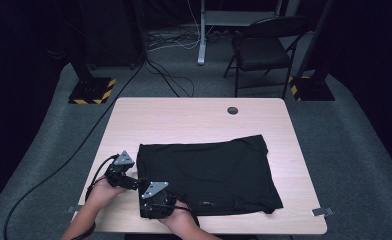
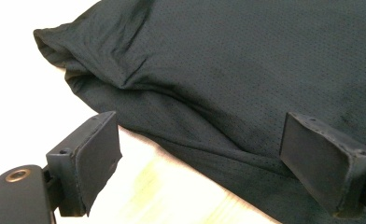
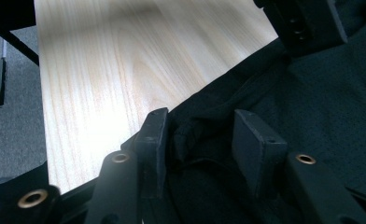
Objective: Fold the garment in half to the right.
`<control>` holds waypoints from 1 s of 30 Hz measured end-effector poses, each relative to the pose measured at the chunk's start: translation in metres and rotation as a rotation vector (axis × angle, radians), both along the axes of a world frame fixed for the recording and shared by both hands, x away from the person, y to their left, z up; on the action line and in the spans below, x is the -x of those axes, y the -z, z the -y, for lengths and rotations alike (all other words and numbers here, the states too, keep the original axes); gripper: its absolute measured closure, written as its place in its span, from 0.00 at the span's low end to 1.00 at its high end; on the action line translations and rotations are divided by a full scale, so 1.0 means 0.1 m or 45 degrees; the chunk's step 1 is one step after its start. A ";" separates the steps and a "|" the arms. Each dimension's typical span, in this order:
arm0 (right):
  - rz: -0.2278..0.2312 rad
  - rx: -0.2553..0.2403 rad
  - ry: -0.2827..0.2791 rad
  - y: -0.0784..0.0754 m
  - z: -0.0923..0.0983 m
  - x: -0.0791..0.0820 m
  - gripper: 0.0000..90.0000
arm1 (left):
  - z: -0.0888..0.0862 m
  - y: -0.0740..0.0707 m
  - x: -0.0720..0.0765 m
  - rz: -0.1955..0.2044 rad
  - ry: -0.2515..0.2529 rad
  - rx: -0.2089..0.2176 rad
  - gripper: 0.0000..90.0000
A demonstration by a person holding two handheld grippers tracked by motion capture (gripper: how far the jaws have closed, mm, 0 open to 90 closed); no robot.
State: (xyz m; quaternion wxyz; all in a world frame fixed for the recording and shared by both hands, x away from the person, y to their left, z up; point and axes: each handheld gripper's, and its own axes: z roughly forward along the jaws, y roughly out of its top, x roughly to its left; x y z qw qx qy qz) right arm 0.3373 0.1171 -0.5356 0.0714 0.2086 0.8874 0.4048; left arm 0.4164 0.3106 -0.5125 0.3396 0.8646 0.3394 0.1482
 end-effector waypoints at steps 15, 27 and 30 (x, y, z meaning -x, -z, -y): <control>-0.086 0.008 -0.090 -0.04 -0.04 -0.08 0.91 | -0.11 0.01 -0.03 -0.009 -0.070 0.013 0.14; -0.002 0.032 -0.115 -0.03 -0.03 0.04 0.91 | -0.04 0.03 -0.28 0.007 -0.217 0.034 0.17; -0.003 0.030 -0.113 -0.03 -0.02 0.04 0.91 | 0.00 0.04 -0.33 0.013 -0.221 0.009 0.18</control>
